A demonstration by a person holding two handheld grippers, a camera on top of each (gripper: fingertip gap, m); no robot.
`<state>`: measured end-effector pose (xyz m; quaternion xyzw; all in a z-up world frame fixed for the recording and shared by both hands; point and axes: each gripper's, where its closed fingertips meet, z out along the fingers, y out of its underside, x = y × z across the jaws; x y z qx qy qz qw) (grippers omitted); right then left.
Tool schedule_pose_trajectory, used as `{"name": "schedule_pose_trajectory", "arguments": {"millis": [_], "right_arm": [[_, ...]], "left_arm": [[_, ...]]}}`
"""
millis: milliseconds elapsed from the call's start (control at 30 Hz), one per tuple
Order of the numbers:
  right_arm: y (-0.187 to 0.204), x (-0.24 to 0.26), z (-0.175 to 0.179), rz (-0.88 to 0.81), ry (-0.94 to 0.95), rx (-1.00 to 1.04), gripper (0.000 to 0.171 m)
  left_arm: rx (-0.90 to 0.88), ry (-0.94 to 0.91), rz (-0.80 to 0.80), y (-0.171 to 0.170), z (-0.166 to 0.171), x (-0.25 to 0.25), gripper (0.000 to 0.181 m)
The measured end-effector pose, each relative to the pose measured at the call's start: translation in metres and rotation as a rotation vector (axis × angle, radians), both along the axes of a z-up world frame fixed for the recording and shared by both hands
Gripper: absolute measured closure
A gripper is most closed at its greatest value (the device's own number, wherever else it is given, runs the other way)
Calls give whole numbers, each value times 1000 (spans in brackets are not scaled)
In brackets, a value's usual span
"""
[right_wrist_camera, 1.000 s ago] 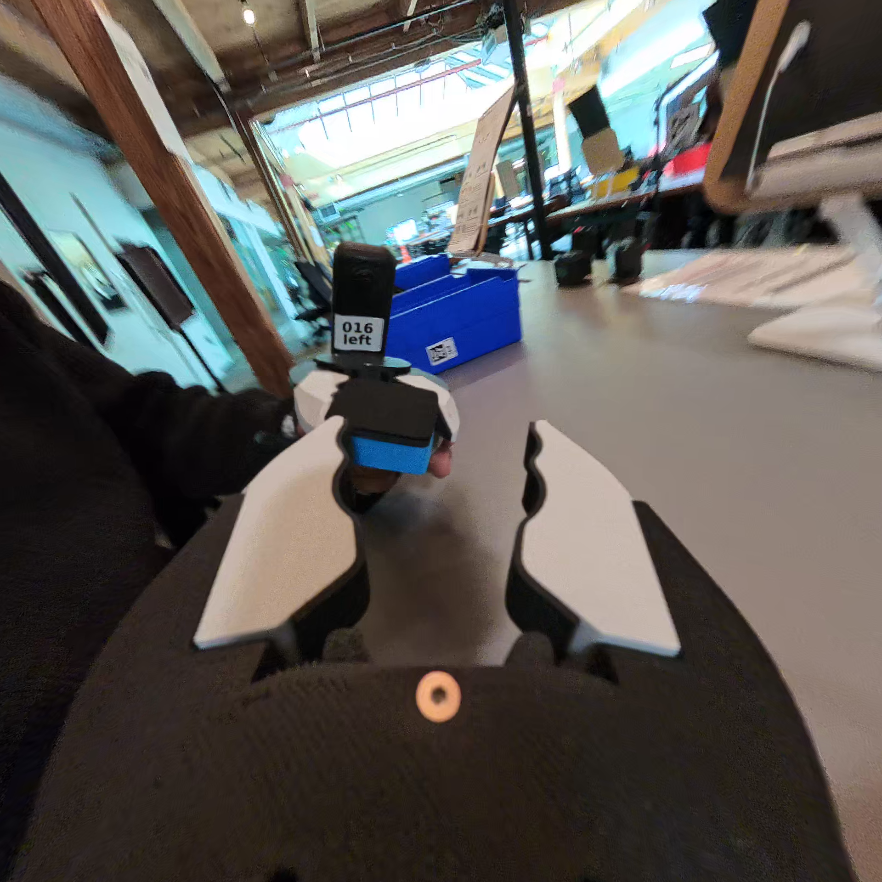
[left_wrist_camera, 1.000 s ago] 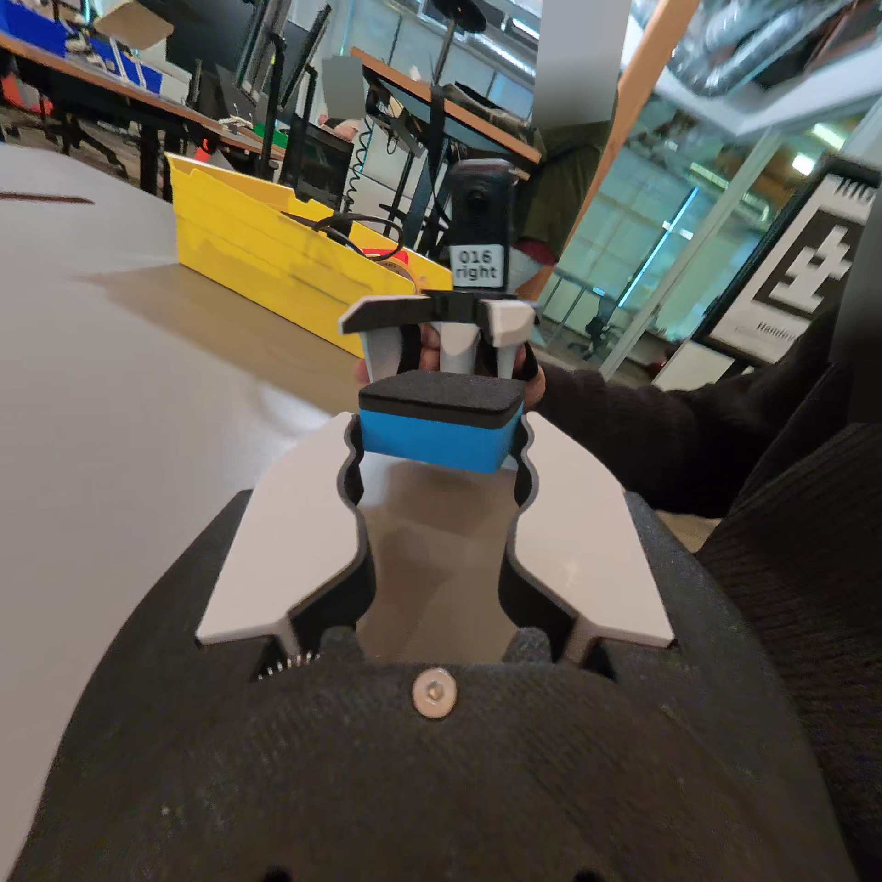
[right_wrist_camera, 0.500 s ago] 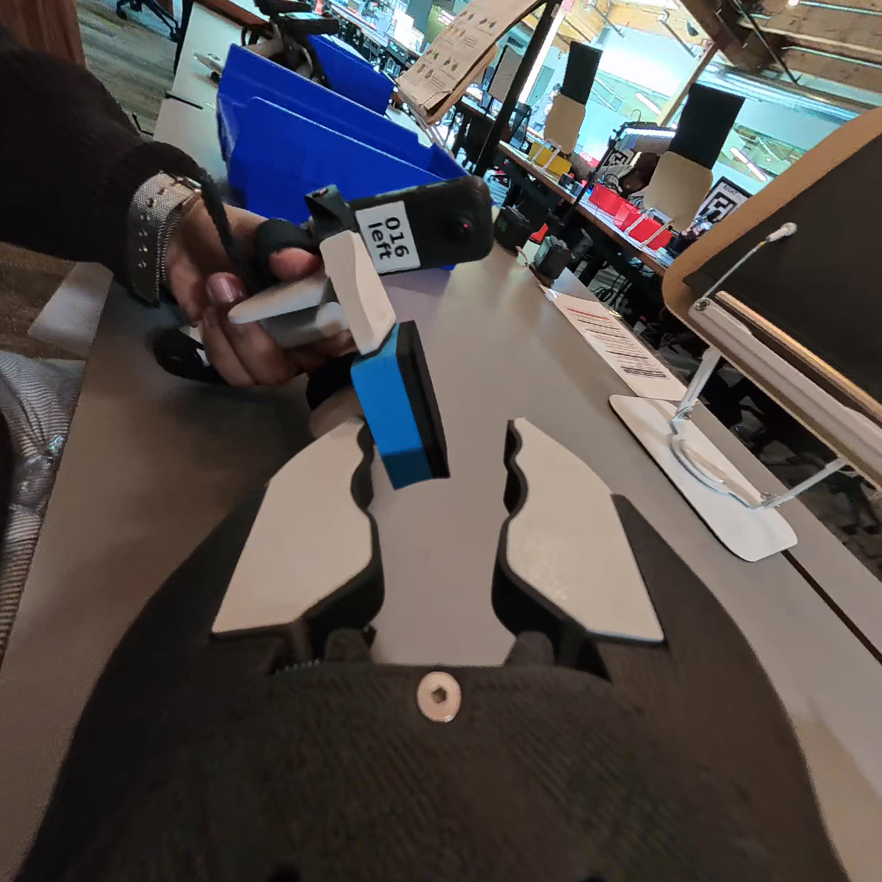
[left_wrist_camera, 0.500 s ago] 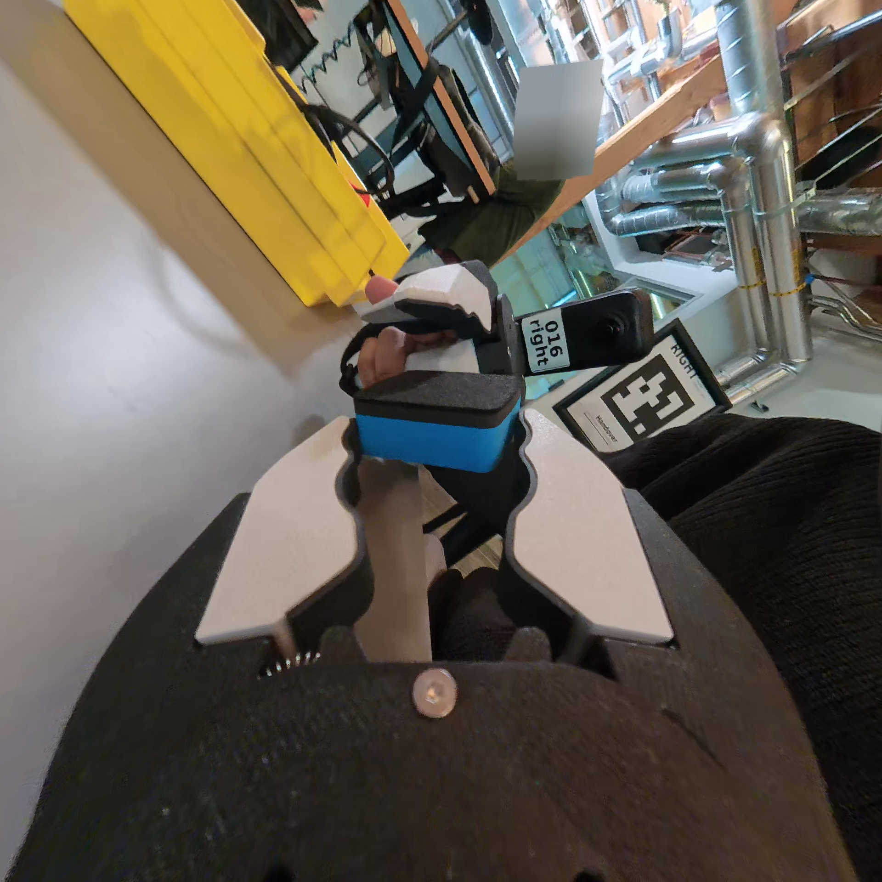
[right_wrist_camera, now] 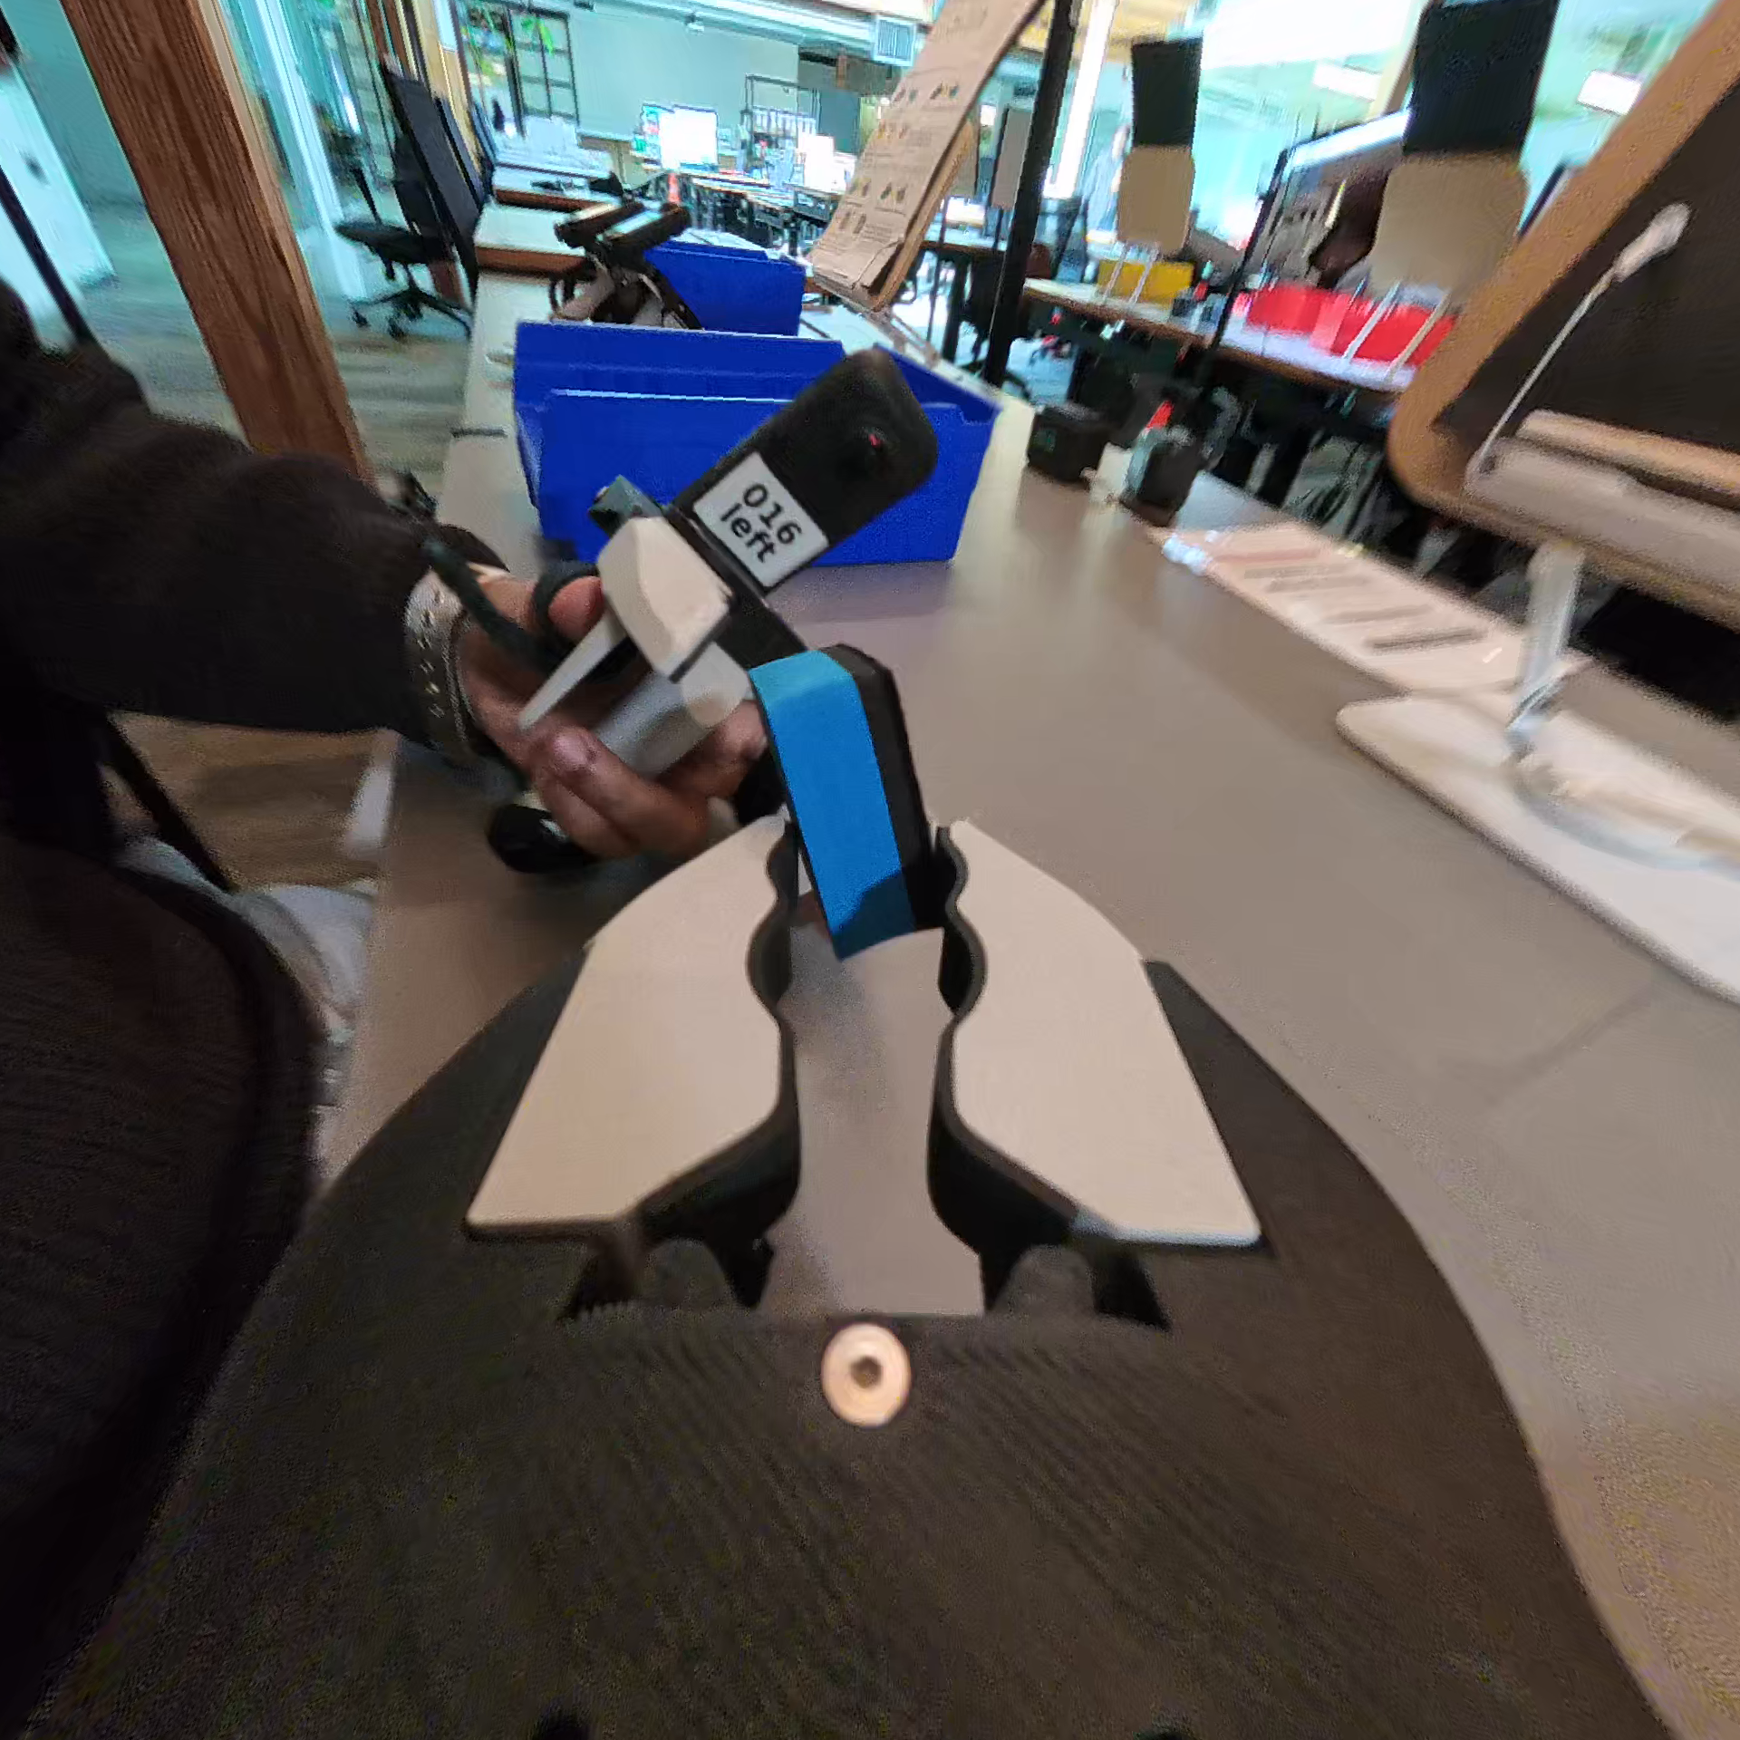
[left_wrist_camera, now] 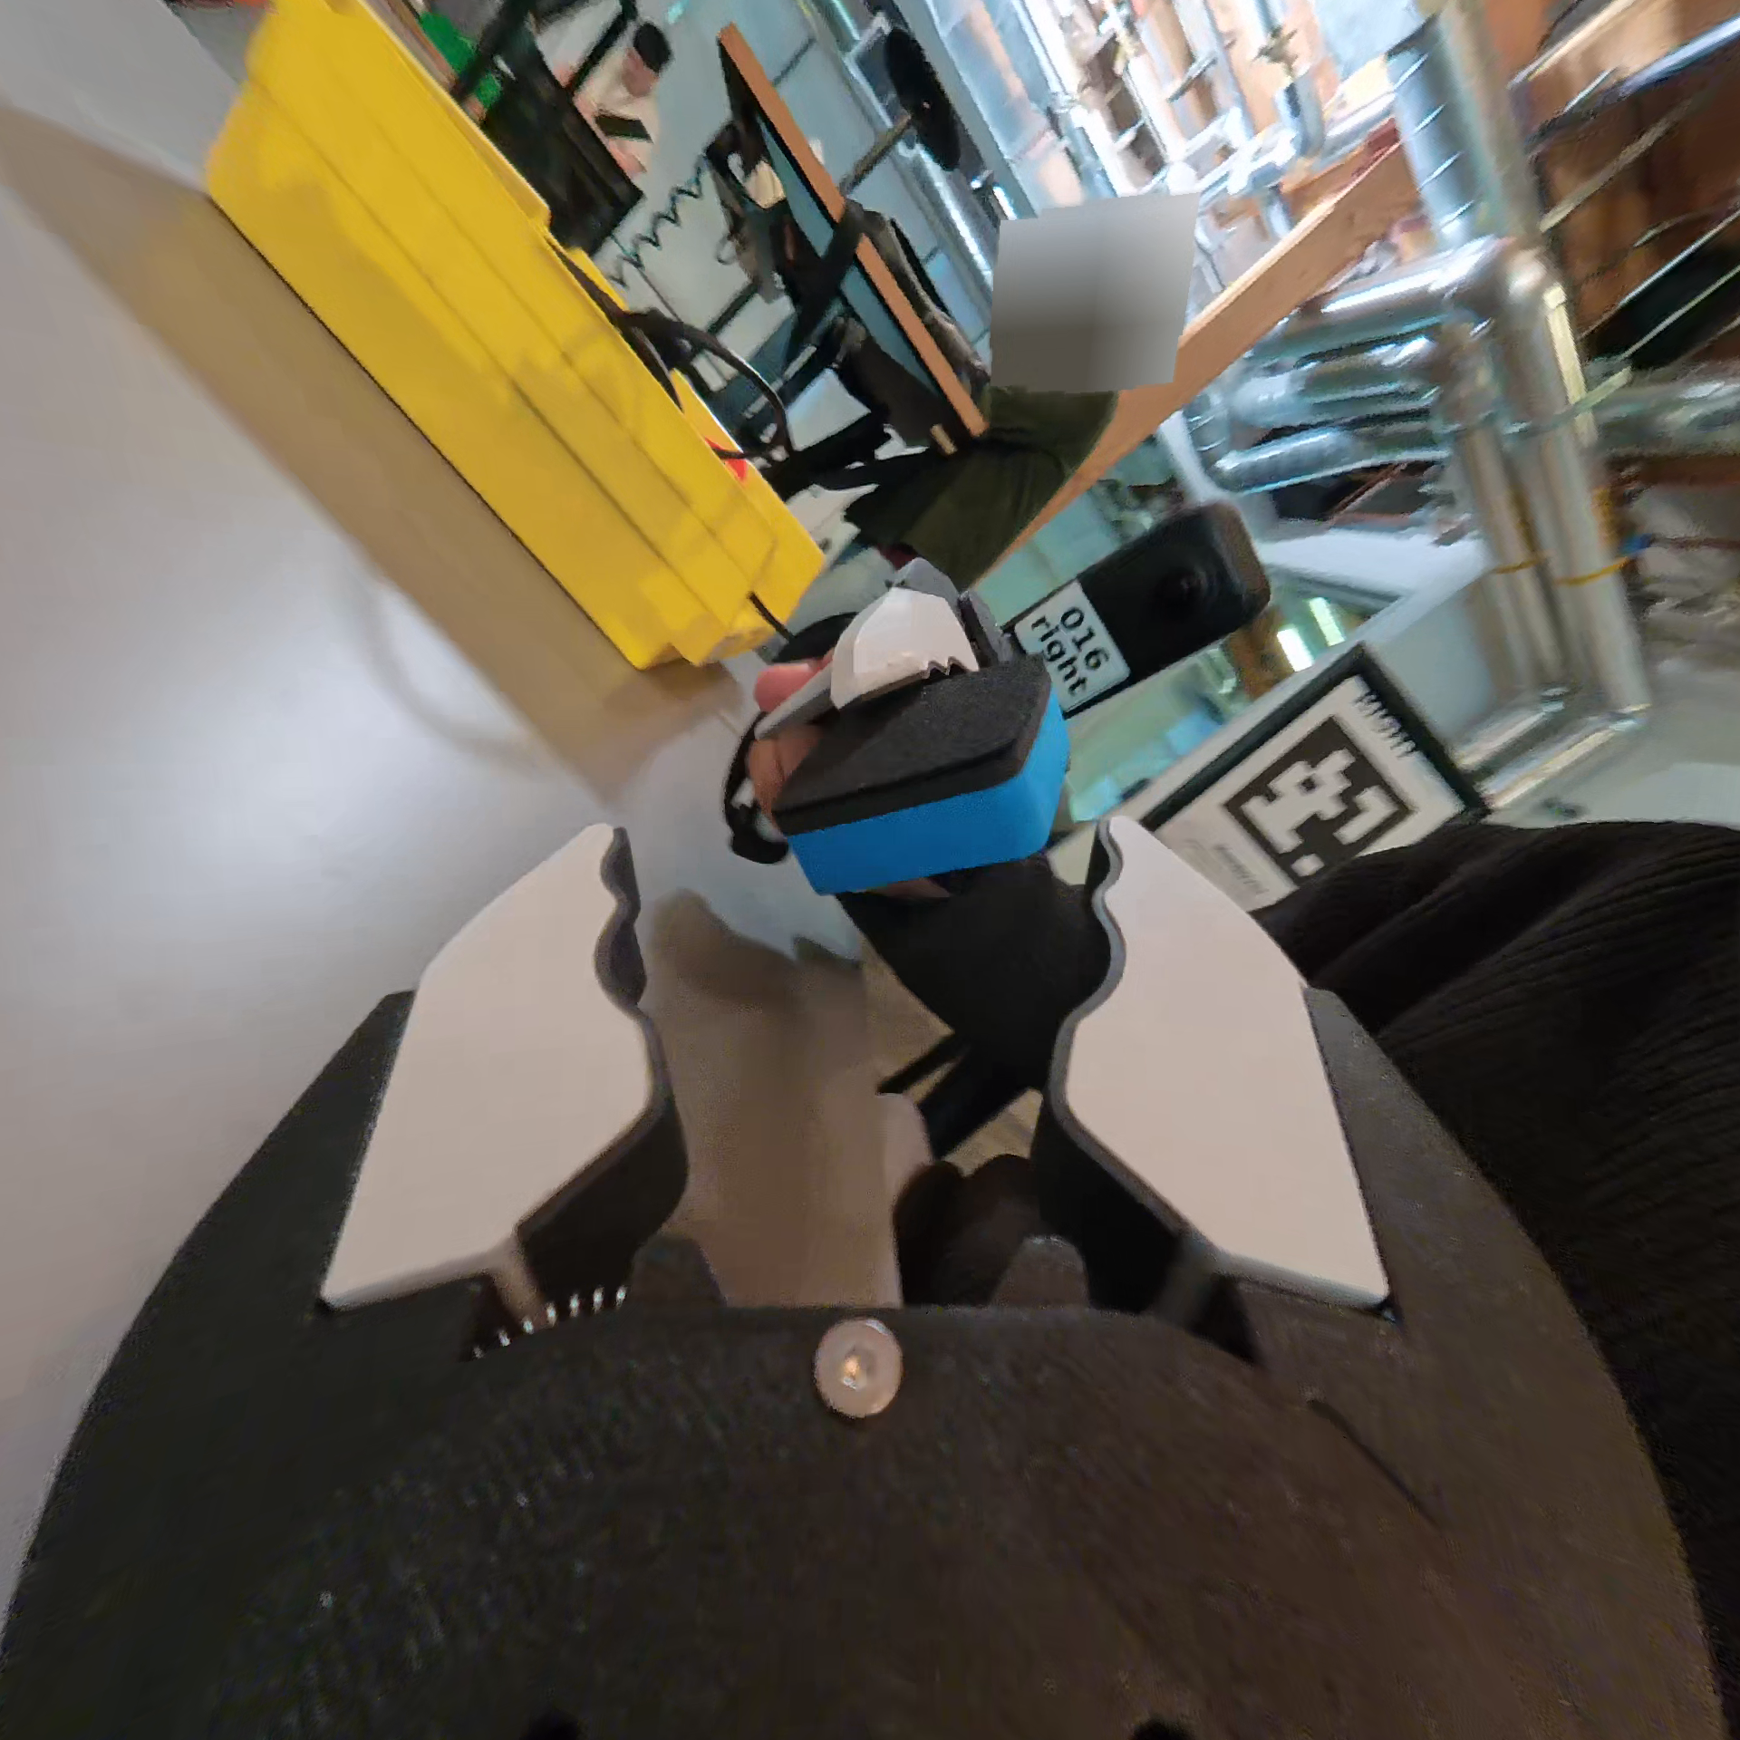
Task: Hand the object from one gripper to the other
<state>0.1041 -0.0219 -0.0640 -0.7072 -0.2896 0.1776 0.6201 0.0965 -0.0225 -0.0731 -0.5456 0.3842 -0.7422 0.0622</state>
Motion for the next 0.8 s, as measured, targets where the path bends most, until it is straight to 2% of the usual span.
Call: {"name": "schedule_pose_trajectory", "arguments": {"millis": [233,400,500,567,800], "right_arm": [[-6,2,-1,118,401,-341,144],[-6,0,-7,155,515,-458,144],[-4,0,-6,164,582,-481,144],[-3,0,-7,160,617,-504,144],[-3,-9,-14,169,613,-545,145]], "left_arm": [[286,-45,85,3,1,-1,90],[385,-92,58,-9,3,-3,111],[431,-88,55,-12,-1,-3,116],[432,-93,58,-13,-1,-2,120],[372,-131,115,-2,8,-4,154]]}}
